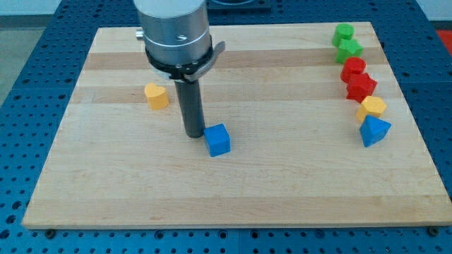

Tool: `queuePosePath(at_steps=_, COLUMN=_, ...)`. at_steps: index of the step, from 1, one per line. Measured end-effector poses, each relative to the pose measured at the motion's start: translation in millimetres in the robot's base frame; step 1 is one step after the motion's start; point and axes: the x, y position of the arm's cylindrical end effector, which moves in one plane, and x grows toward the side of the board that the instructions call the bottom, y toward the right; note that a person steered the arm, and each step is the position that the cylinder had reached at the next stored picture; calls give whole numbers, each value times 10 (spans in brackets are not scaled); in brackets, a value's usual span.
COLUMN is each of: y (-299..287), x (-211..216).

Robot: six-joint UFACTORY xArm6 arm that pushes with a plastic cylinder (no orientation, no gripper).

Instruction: Slide the blue cube closer to blue triangle

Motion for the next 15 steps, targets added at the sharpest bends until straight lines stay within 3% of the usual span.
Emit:
queuePosePath(at_steps=5, y=335, x=733)
queuePosePath(at_steps=7, y=563, x=727)
queuePosePath(at_steps=11, y=1569, x=740)
queuePosePath(at_steps=15, y=1986, x=897)
